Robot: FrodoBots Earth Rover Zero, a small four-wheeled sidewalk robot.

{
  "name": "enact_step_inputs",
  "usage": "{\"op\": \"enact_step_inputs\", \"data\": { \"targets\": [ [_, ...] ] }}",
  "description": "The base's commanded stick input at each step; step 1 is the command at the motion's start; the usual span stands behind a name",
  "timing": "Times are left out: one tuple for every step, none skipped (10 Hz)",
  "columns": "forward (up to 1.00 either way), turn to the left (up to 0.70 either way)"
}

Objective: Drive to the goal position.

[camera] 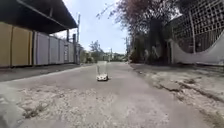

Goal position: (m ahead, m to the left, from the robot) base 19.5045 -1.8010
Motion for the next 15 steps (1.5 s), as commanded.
{"op": "enact_step_inputs", "data": {
  "targets": [
    [1.00, 0.00],
    [1.00, 0.00],
    [1.00, 0.00],
    [1.00, -0.20],
    [1.00, -0.40],
    [1.00, -0.28],
    [1.00, 0.00],
    [1.00, 0.00],
    [1.00, 0.00],
    [1.00, -0.01],
    [1.00, -0.35],
    [1.00, -0.40],
    [1.00, -0.07],
    [1.00, -0.01],
    [1.00, 0.00]
  ]
}}
